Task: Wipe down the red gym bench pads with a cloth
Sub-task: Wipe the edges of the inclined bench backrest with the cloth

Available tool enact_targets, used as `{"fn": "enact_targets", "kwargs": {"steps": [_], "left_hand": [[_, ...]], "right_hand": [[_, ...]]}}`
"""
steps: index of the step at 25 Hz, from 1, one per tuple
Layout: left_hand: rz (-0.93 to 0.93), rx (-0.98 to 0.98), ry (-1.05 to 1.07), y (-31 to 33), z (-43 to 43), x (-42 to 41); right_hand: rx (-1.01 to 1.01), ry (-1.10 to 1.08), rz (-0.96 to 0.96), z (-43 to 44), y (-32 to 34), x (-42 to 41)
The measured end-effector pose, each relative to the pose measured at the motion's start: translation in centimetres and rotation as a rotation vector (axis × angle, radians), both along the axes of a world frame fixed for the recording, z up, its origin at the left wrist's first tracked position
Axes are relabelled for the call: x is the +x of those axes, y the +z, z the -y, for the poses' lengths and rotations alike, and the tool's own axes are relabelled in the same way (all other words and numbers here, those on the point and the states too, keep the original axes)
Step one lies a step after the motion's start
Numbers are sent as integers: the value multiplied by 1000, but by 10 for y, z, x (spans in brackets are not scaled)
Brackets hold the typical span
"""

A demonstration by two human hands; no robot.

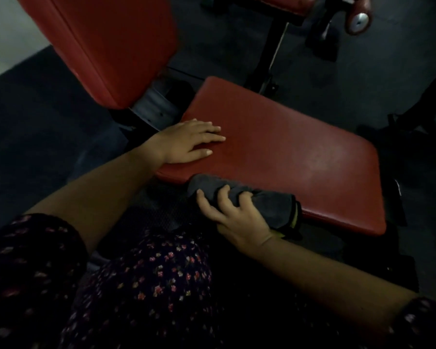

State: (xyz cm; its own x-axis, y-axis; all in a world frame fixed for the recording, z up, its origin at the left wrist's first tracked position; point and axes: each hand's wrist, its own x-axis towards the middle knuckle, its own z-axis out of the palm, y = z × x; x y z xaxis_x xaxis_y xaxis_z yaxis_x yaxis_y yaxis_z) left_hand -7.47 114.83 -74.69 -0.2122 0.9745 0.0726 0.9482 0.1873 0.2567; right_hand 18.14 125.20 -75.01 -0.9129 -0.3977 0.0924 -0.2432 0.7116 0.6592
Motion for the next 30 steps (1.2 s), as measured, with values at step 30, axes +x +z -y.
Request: {"fn": "enact_targets", "kwargs": {"steps": [30], "left_hand": [[42,-229,509,19,34,-11]], "right_hand": [[-13,303,30,3,10,-43]]}}
